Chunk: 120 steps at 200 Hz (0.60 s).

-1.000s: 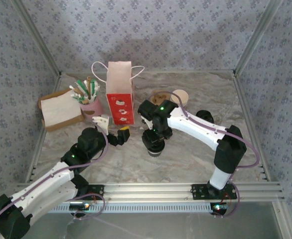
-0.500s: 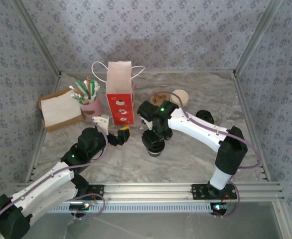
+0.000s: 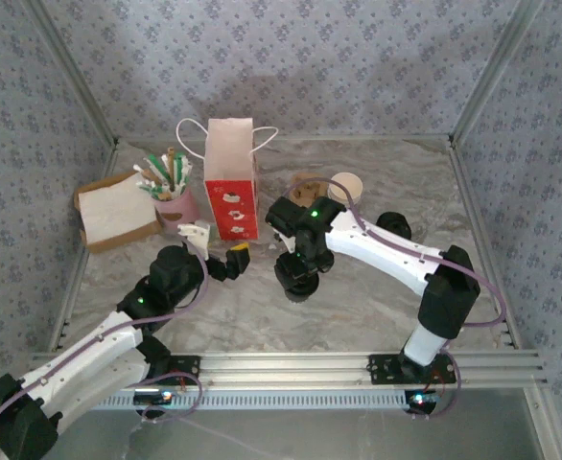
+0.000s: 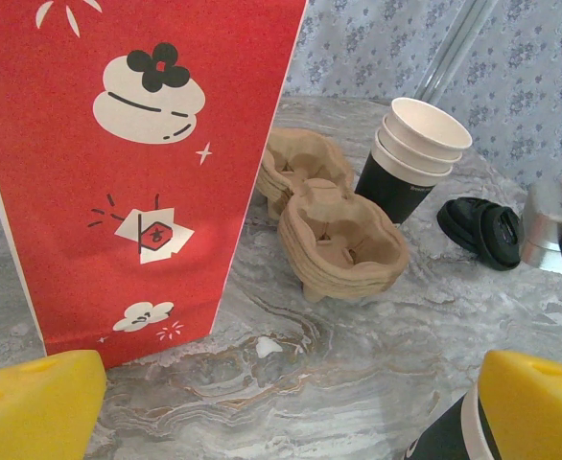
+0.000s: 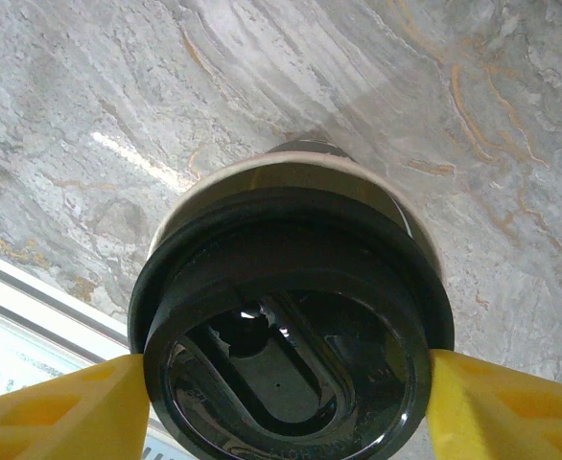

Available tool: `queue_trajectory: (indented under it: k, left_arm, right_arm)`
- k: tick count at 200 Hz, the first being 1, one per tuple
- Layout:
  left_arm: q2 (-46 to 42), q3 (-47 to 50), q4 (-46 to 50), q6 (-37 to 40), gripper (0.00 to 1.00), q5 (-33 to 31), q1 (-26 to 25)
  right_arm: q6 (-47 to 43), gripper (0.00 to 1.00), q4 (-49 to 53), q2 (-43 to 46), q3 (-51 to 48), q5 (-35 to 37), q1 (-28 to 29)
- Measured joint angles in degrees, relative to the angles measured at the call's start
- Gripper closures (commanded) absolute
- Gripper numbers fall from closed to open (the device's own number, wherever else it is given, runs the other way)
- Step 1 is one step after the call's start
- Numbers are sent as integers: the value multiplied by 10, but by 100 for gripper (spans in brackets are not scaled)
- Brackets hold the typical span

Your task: Pack the takeout coffee

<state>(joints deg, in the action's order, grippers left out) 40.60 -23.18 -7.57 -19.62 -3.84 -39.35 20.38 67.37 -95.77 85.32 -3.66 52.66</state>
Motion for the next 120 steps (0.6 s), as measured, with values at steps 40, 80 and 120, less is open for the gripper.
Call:
queue_trajectory:
  k: [40,80,120]
  left_arm:
    - [0,0,0,0,0,0,0]
    - [0,0,0,0,0,0,0]
    - [0,0,0,0,0,0,0]
  right_arm:
    - [1,27,-5,0,-7,0,0]
    - [4,27,-8,1,-7,0,0]
    - [7,27,-8,2,-7,2,1]
